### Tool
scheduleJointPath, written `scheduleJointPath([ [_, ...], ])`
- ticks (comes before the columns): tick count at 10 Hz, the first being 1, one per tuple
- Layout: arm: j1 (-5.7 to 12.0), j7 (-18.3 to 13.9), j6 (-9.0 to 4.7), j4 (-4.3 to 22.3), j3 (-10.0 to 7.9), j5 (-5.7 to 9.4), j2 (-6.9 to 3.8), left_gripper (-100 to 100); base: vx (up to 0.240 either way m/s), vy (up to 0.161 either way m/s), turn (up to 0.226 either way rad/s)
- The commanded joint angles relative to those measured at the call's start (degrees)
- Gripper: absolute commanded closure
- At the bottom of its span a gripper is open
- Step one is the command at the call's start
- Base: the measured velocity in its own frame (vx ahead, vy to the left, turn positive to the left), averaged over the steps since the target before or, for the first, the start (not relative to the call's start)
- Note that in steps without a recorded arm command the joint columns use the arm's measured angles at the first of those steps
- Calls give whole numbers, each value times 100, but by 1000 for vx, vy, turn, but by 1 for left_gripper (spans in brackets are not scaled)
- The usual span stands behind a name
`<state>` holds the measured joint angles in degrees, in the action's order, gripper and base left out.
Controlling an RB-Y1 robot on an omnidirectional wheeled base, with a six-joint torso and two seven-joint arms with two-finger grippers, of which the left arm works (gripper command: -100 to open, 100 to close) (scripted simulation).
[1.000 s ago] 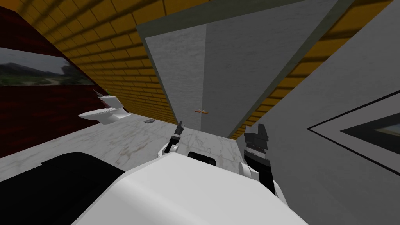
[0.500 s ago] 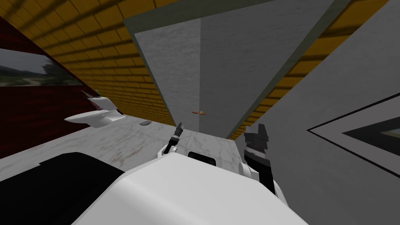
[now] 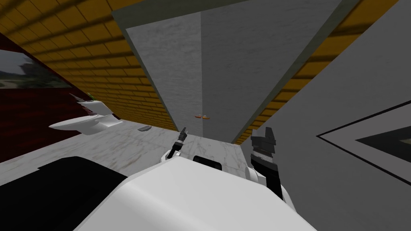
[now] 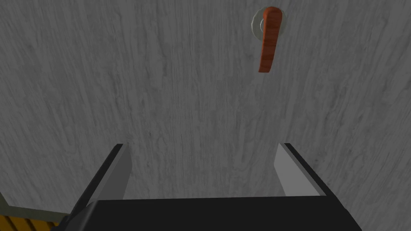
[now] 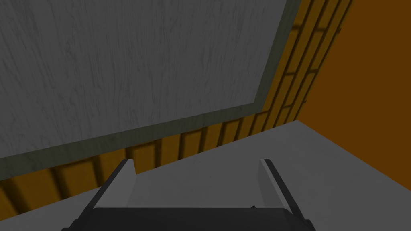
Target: Pull the door open
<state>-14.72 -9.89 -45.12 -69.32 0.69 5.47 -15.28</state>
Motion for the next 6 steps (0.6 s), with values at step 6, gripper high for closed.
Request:
scheduleJointPath([
  [6, 128, -150, -206, 722, 10, 100, -147, -100, 107, -25, -47],
])
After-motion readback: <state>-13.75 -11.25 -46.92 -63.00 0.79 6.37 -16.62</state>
